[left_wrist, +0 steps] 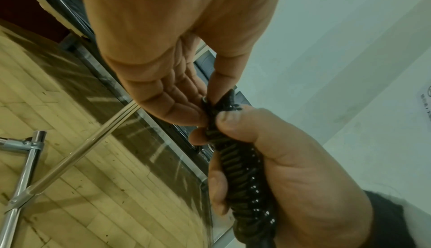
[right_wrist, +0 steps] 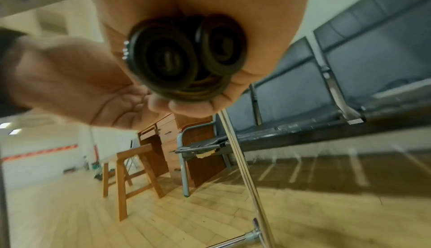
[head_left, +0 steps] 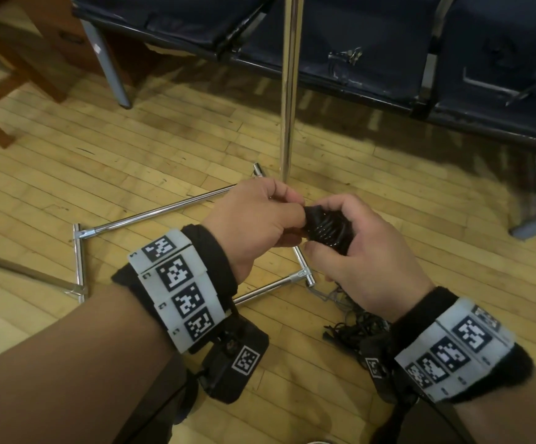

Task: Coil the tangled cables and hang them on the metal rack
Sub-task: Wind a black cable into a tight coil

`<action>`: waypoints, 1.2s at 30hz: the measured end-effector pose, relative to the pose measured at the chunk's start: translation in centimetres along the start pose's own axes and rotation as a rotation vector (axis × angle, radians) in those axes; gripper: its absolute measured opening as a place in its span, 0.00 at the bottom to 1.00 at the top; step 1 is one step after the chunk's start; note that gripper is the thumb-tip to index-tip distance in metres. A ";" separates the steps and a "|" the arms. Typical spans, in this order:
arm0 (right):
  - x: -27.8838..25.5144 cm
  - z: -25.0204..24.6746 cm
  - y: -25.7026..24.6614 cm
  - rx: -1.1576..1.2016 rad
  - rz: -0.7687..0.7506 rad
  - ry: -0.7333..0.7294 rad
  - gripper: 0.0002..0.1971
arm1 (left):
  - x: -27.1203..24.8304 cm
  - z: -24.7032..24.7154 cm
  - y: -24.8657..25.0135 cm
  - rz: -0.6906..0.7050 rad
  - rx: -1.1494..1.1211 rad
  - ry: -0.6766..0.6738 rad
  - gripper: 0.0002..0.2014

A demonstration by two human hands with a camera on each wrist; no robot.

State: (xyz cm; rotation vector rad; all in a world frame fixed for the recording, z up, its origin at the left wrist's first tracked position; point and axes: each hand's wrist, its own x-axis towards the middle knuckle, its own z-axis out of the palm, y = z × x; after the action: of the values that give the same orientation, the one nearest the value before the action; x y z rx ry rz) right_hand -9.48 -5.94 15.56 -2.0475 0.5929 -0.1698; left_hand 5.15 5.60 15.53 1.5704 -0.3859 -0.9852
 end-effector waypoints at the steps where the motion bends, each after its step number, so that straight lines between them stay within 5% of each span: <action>1: -0.1 0.2 0.0 -0.056 -0.018 0.023 0.21 | 0.0 0.2 0.0 -0.005 -0.002 0.008 0.07; 5: -0.2 0.2 -0.2 -0.173 -0.069 0.112 0.23 | -0.1 0.6 -0.1 0.010 0.036 0.008 0.06; 12: 0.1 -0.2 -0.1 -0.115 -0.024 0.053 0.22 | 0.2 1.1 -0.4 0.026 0.013 0.038 0.11; 25: -0.1 -1.1 -0.4 0.398 0.156 0.004 0.19 | 0.5 0.0 0.4 0.107 0.157 -0.074 0.11; 36: 0.5 -1.7 -0.6 0.797 0.295 -0.138 0.20 | -1.6 0.5 1.4 0.487 0.601 0.034 0.12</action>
State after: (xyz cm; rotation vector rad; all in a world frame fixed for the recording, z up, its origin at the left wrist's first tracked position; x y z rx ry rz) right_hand -9.46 -7.22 16.93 -1.1787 0.6072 -0.0697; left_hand 4.21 5.99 17.48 1.8873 -1.0576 -0.4770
